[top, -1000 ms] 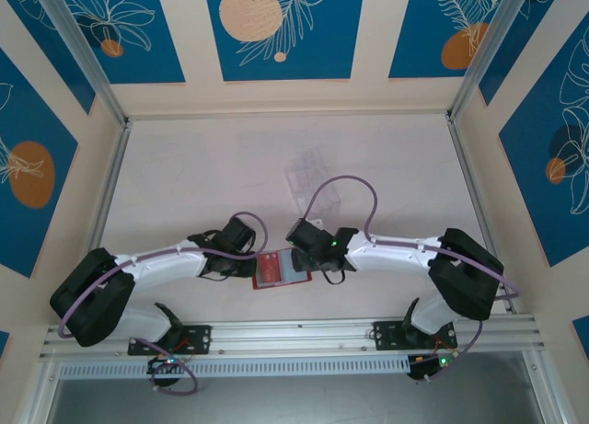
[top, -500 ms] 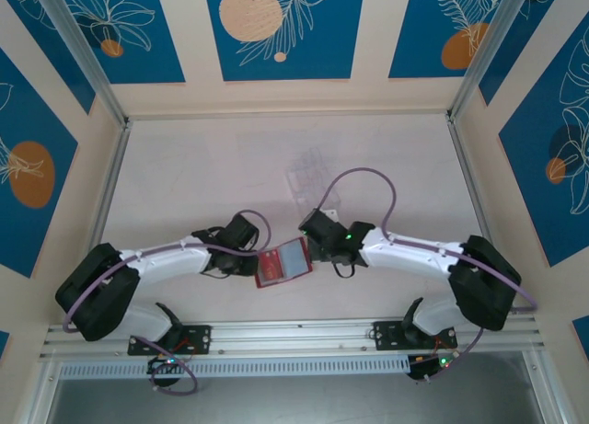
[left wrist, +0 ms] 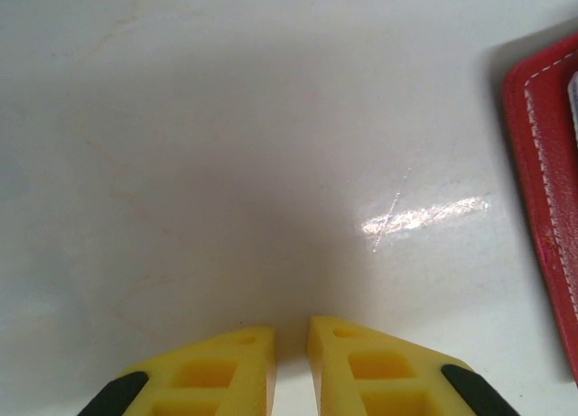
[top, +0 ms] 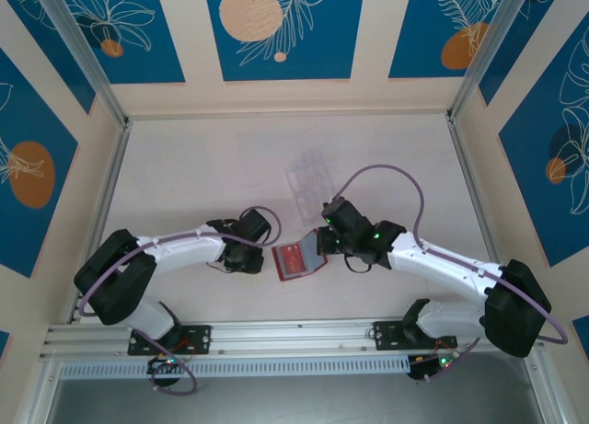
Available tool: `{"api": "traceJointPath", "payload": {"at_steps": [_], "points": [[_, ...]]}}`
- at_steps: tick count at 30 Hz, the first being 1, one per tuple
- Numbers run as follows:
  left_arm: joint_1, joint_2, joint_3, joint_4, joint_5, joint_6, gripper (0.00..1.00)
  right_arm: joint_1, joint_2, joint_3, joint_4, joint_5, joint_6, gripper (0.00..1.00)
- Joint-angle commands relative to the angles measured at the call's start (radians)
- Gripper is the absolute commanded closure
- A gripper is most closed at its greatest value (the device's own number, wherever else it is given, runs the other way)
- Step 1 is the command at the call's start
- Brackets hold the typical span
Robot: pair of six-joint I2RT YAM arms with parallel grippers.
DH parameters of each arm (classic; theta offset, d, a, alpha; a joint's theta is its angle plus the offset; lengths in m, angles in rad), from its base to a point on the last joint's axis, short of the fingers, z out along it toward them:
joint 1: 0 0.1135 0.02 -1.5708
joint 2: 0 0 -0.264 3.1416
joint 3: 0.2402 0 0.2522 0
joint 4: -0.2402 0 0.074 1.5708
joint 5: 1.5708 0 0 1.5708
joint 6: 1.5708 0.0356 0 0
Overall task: Put the credit cards into the card holder
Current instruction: Close the card holder at the bottom-center of the table.
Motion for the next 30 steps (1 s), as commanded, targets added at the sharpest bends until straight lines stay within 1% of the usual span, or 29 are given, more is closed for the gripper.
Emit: {"api": "traceJointPath", "payload": {"at_steps": [1, 8, 11, 13, 16, 18, 19, 21, 23, 24, 26, 30], "points": [[-0.045, 0.091, -0.034, 0.396, 0.138, -0.025, 0.82, 0.016, 0.019, 0.024, 0.099, -0.132, 0.006, 1.00], [-0.045, 0.051, -0.078, 0.401, 0.133, -0.053, 0.82, 0.084, 0.168, 0.064, 0.289, -0.225, 0.085, 1.00], [-0.039, -0.008, -0.115, 0.365, 0.098, -0.072, 0.82, 0.112, 0.244, 0.084, 0.360, -0.238, 0.128, 0.98], [-0.033, -0.072, -0.149, 0.336, 0.069, -0.089, 0.79, 0.127, 0.289, 0.079, 0.422, -0.253, 0.158, 0.96], [-0.030, -0.183, -0.202, 0.275, 0.016, -0.107, 0.76, 0.133, 0.364, 0.061, 0.524, -0.282, 0.196, 0.88], [-0.031, -0.264, -0.232, 0.227, -0.017, -0.116, 0.75, 0.131, 0.412, 0.058, 0.575, -0.310, 0.207, 0.77], [-0.030, -0.305, -0.244, 0.202, -0.032, -0.118, 0.74, 0.128, 0.432, 0.063, 0.585, -0.322, 0.209, 0.71], [-0.029, -0.372, -0.256, 0.149, -0.051, -0.116, 0.73, 0.124, 0.442, 0.087, 0.549, -0.328, 0.190, 0.65], [-0.028, -0.420, -0.255, 0.104, -0.064, -0.108, 0.71, 0.129, 0.404, 0.105, 0.510, -0.323, 0.148, 0.55], [-0.026, -0.440, -0.255, 0.089, -0.069, -0.104, 0.70, 0.127, 0.381, 0.118, 0.483, -0.341, 0.124, 0.50], [-0.022, -0.462, -0.251, 0.072, -0.071, -0.097, 0.69, 0.113, 0.335, 0.149, 0.419, -0.405, 0.086, 0.47], [-0.015, -0.470, -0.213, 0.042, -0.076, -0.074, 0.68, 0.070, 0.231, 0.174, 0.298, -0.520, 0.046, 0.36]]}}
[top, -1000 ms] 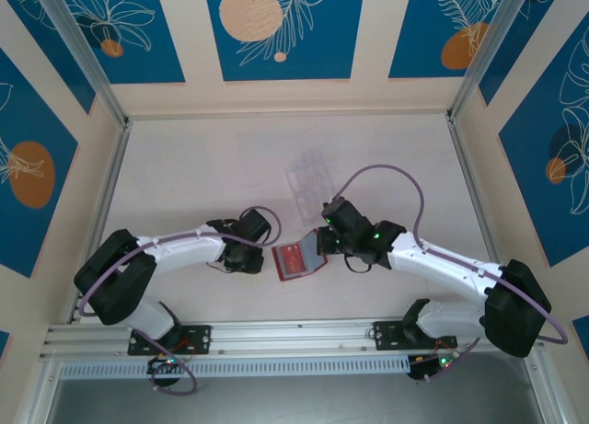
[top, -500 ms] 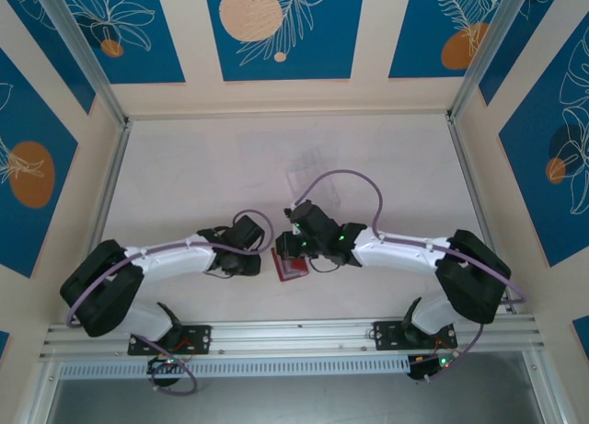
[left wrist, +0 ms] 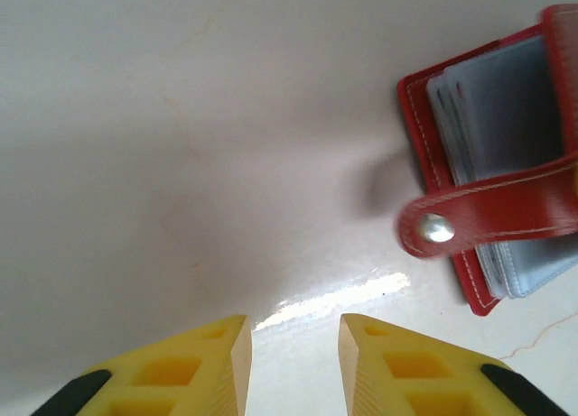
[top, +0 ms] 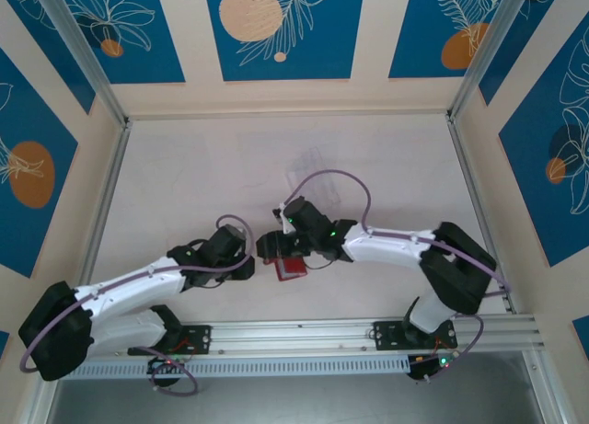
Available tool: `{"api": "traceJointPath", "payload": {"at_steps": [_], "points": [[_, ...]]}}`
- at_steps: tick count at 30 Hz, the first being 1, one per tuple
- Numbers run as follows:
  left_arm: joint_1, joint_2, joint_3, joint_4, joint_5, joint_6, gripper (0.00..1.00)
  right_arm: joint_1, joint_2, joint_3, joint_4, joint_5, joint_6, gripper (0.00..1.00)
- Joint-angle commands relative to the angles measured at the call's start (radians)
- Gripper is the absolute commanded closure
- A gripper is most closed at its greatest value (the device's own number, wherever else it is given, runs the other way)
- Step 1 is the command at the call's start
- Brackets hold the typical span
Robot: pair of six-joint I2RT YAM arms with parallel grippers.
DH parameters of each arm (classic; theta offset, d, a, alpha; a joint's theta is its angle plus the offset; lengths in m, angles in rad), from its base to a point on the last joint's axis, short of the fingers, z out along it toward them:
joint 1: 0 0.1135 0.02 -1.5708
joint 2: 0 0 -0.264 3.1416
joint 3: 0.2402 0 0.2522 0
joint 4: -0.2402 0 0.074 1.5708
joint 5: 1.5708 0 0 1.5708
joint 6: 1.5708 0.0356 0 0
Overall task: Put the credit cards into the card holder
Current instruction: Close the card holder at the bottom-center of the table.
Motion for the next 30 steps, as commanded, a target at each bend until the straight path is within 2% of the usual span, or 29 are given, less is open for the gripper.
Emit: {"api": "traceJointPath", "payload": {"at_steps": [1, 3, 6, 10, 12, 15, 23, 30], "points": [[0.007, -0.010, 0.044, -0.072, -0.026, 0.029, 0.68, -0.041, -0.124, 0.049, -0.109, -0.159, -0.072, 0.33], [0.010, -0.019, 0.062, -0.090, -0.027, 0.036, 0.68, -0.070, -0.164, 0.042, -0.143, -0.196, -0.076, 0.33], [0.010, -0.036, 0.097, -0.122, -0.035, 0.054, 0.68, -0.108, -0.213, 0.011, -0.222, -0.131, -0.087, 0.37], [0.015, -0.037, 0.154, -0.174, -0.053, 0.088, 0.66, -0.159, -0.239, -0.069, -0.262, -0.038, -0.074, 0.65], [0.017, -0.037, 0.174, -0.177, -0.043, 0.100, 0.66, -0.167, -0.227, -0.087, -0.271, -0.009, -0.076, 0.74], [0.016, -0.008, 0.210, -0.176, -0.020, 0.124, 0.66, -0.152, -0.161, -0.074, -0.275, 0.012, -0.090, 0.80], [0.017, 0.133, 0.312, -0.133, 0.041, 0.166, 0.66, -0.053, 0.093, -0.018, -0.205, 0.042, -0.090, 0.83], [0.017, 0.276, 0.326, -0.063, 0.063, 0.176, 0.67, -0.028, 0.154, -0.001, -0.227, 0.118, -0.082, 0.69]]}}
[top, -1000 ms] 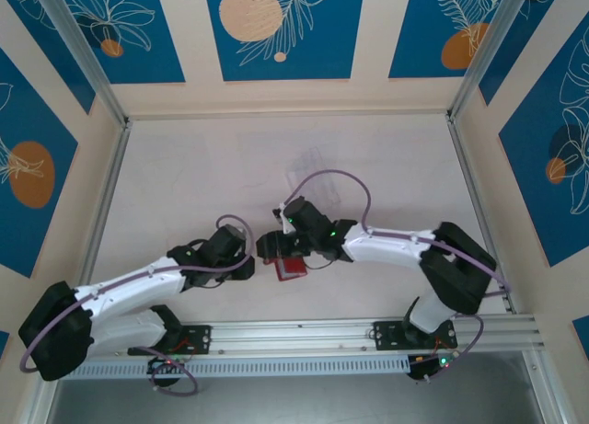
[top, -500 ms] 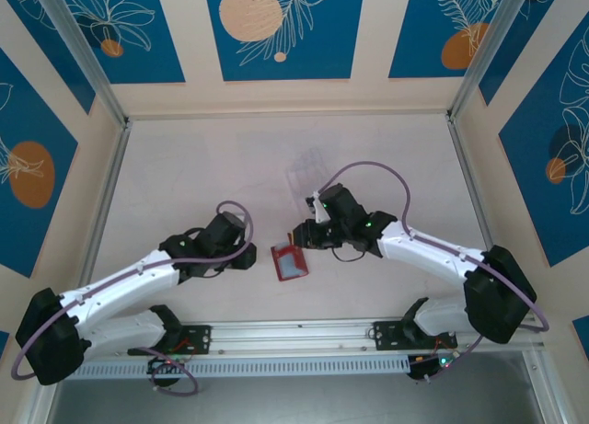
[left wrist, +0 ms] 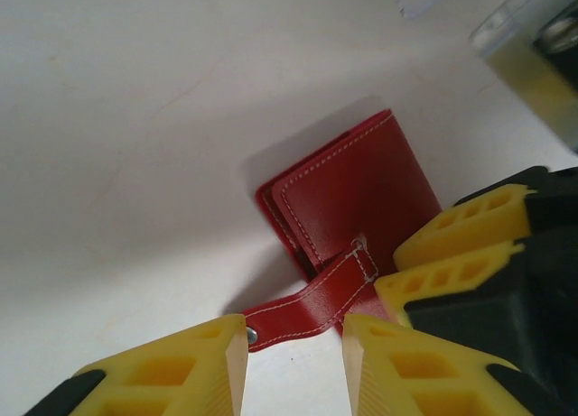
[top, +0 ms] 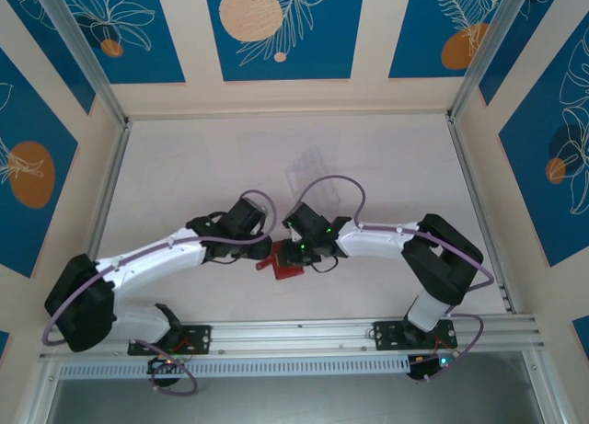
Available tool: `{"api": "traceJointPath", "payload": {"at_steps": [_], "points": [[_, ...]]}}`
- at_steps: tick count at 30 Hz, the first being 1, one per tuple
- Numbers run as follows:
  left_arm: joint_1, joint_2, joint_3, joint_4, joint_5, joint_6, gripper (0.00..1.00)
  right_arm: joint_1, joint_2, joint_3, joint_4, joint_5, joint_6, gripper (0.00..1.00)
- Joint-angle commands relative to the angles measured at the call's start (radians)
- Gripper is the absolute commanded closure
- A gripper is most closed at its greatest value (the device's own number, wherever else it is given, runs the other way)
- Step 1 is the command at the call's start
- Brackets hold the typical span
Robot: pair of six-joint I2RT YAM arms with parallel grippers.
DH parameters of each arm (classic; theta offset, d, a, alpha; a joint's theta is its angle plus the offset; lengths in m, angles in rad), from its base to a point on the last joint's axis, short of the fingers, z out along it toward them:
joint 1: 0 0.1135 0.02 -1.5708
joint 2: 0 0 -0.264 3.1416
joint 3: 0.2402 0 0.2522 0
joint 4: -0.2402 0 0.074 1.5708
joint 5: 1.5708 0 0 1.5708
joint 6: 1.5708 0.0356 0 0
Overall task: Put the credit cards into the card holder
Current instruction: Close the card holder at the bottom-center of the table.
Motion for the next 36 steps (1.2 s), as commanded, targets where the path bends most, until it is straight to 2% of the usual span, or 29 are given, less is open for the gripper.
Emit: {"api": "traceJointPath", "payload": {"at_steps": [1, 22, 28, 33, 36], "points": [[0.005, 0.047, 0.016, 0.038, 0.033, 0.023, 0.68, 0.004, 0.027, 0.002, -0.037, 0.053, -0.006, 0.67], [0.006, 0.201, -0.149, 0.208, 0.029, -0.015, 0.71, -0.041, 0.012, 0.002, -0.010, -0.036, -0.012, 0.67], [0.005, 0.212, -0.188, 0.230, 0.019, -0.020, 0.71, -0.074, -0.125, -0.004, -0.025, -0.060, -0.048, 0.49], [0.006, 0.224, -0.211, 0.248, 0.022, -0.025, 0.72, -0.127, -0.158, -0.016, -0.087, -0.041, -0.102, 0.43], [0.006, 0.222, -0.224, 0.251, 0.022, -0.029, 0.72, -0.150, -0.133, -0.036, -0.056, -0.077, -0.114, 0.41]]}}
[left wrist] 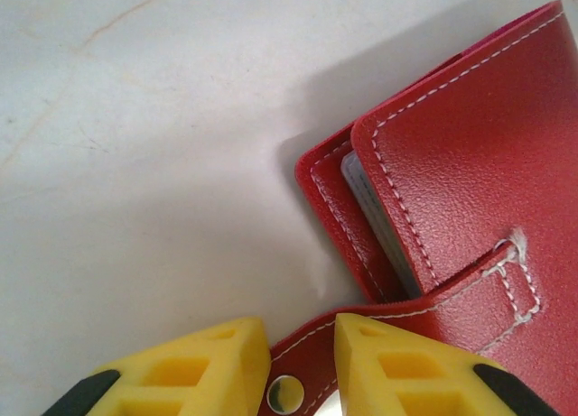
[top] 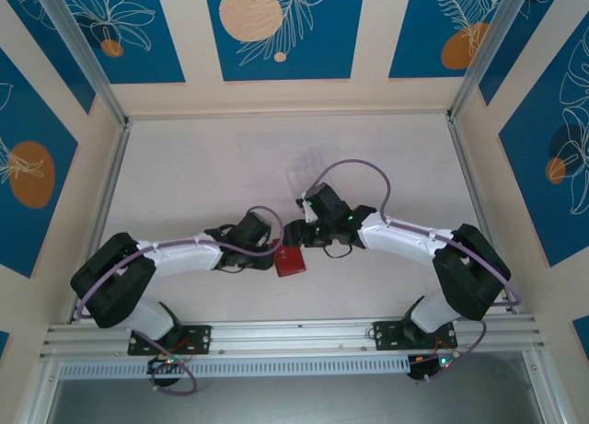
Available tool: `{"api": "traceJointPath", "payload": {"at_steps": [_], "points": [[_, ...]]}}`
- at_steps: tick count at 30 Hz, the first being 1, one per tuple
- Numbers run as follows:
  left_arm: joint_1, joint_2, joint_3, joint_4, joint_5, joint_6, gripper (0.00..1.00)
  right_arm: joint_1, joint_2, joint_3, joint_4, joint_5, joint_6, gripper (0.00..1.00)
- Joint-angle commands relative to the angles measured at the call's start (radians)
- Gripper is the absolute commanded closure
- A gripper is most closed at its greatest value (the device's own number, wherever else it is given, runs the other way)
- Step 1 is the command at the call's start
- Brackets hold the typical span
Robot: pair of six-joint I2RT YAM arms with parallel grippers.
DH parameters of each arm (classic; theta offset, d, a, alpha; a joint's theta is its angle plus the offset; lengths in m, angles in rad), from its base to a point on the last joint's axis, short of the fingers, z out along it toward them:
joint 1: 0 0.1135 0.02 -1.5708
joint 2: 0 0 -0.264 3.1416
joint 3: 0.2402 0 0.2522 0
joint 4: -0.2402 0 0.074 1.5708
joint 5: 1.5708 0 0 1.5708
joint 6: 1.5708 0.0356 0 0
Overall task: Put the credit cards into the card holder
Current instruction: Close the card holder at the bottom-center of the table, then turn over the card holder at the bottom-center of the table.
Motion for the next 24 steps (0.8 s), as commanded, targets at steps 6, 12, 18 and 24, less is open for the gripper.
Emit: {"api": "traceJointPath", "payload": {"at_steps": [6, 12, 18, 24], "points": [[0.005, 0.030, -0.090, -0.051, -0.010, -0.027, 0.72, -0.037, 0.093, -0.056, 0.067, -0.098, -0.030, 0.40], [0.006, 0.042, -0.094, -0.038, -0.005, -0.030, 0.72, -0.040, 0.156, -0.084, 0.160, -0.162, 0.000, 0.40], [0.005, 0.059, -0.101, -0.022, -0.001, -0.030, 0.72, -0.039, 0.194, -0.096, 0.229, -0.222, 0.028, 0.41], [-0.001, 0.087, -0.107, 0.005, 0.006, -0.036, 0.73, -0.065, 0.168, -0.121, 0.323, -0.301, 0.074, 0.41]]}}
